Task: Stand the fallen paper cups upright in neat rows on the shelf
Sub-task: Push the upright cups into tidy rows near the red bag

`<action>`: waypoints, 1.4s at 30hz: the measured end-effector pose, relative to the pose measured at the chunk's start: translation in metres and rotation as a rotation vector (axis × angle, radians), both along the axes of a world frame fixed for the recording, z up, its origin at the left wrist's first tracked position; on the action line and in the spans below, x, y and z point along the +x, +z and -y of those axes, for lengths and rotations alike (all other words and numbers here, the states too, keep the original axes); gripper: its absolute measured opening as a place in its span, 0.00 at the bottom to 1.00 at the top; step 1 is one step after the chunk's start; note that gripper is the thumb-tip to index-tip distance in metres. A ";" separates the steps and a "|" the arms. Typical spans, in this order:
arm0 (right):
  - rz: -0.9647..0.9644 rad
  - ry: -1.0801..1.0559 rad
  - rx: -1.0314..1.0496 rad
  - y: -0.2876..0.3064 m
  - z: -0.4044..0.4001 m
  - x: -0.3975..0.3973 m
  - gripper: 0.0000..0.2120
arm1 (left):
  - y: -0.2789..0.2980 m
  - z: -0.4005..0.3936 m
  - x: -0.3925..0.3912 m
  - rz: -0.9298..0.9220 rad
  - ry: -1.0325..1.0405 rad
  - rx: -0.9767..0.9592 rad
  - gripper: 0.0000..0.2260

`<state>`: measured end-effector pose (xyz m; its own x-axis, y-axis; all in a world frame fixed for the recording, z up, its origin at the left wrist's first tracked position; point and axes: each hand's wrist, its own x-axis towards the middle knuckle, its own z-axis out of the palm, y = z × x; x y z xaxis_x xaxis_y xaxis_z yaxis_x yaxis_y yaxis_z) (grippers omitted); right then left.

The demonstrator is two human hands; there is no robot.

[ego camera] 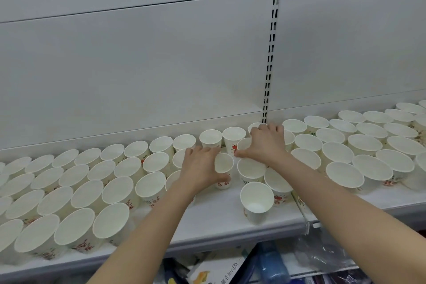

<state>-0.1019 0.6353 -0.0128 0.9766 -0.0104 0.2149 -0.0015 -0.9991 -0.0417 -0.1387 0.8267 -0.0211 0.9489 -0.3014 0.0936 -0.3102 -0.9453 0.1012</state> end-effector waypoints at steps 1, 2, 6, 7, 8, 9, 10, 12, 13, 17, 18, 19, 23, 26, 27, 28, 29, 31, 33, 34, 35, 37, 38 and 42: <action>-0.013 -0.012 -0.009 -0.001 -0.001 0.001 0.35 | -0.002 0.001 0.001 -0.008 0.011 -0.019 0.34; -0.028 -0.025 -0.009 -0.001 -0.002 0.001 0.34 | -0.002 0.002 0.003 -0.016 0.018 -0.040 0.33; -0.060 -0.054 0.002 0.001 -0.006 0.004 0.29 | 0.001 -0.001 0.004 -0.003 0.040 -0.129 0.33; -0.053 -0.062 0.019 0.003 -0.006 0.005 0.28 | 0.005 -0.004 0.004 0.007 0.055 -0.162 0.34; -0.034 -0.072 0.052 0.006 -0.005 0.006 0.28 | 0.010 -0.009 0.004 0.018 0.070 -0.212 0.34; -0.001 -0.079 0.104 0.010 -0.004 0.006 0.28 | 0.015 -0.015 0.003 0.034 0.084 -0.280 0.34; 0.045 -0.076 0.179 0.016 -0.003 0.005 0.28 | 0.020 -0.022 0.003 0.055 0.093 -0.361 0.34; 0.136 -0.028 0.373 0.029 -0.005 -0.002 0.28 | 0.030 -0.038 -0.001 0.090 0.092 -0.527 0.33; 0.171 0.012 0.467 0.035 -0.008 -0.008 0.28 | 0.035 -0.046 -0.005 0.105 0.091 -0.590 0.33; 0.329 0.106 0.703 0.052 -0.032 -0.042 0.28 | 0.054 -0.074 -0.026 0.123 0.089 -0.744 0.30; 0.366 0.117 0.734 0.053 -0.040 -0.051 0.28 | 0.058 -0.081 -0.032 0.121 0.082 -0.783 0.30; 0.398 0.128 0.757 0.053 -0.048 -0.059 0.29 | 0.060 -0.088 -0.038 0.114 0.075 -0.815 0.30; 0.468 0.150 0.783 0.043 -0.080 -0.097 0.30 | 0.064 -0.119 -0.065 0.061 0.063 -0.866 0.30; 0.462 0.167 0.799 0.019 -0.099 -0.124 0.32 | 0.055 -0.143 -0.092 0.032 0.069 -0.860 0.30; 0.456 0.170 0.811 0.010 -0.105 -0.132 0.33 | 0.049 -0.150 -0.101 0.032 0.074 -0.857 0.30; 0.456 0.173 0.816 0.002 -0.111 -0.140 0.34 | 0.044 -0.155 -0.109 0.031 0.080 -0.851 0.30; 0.458 0.173 0.815 -0.007 -0.118 -0.147 0.34 | 0.039 -0.160 -0.116 0.031 0.084 -0.839 0.30; 0.455 0.154 0.804 -0.022 -0.131 -0.158 0.34 | 0.028 -0.167 -0.128 0.033 0.083 -0.790 0.31; 0.448 0.125 0.791 -0.034 -0.145 -0.167 0.34 | 0.019 -0.171 -0.136 0.059 0.061 -0.685 0.32; 0.437 0.109 0.796 -0.039 -0.151 -0.170 0.35 | 0.015 -0.173 -0.138 0.079 0.051 -0.613 0.33; 0.419 0.091 0.808 -0.043 -0.156 -0.173 0.35 | 0.013 -0.173 -0.140 0.096 0.047 -0.539 0.33; 0.394 0.057 0.826 -0.050 -0.166 -0.177 0.37 | 0.009 -0.172 -0.141 0.121 0.053 -0.408 0.34; 0.393 0.048 0.828 -0.053 -0.170 -0.178 0.37 | 0.006 -0.170 -0.141 0.131 0.059 -0.348 0.34; 0.363 0.036 0.822 -0.061 -0.180 -0.181 0.39 | -0.008 -0.167 -0.141 0.169 0.103 -0.204 0.33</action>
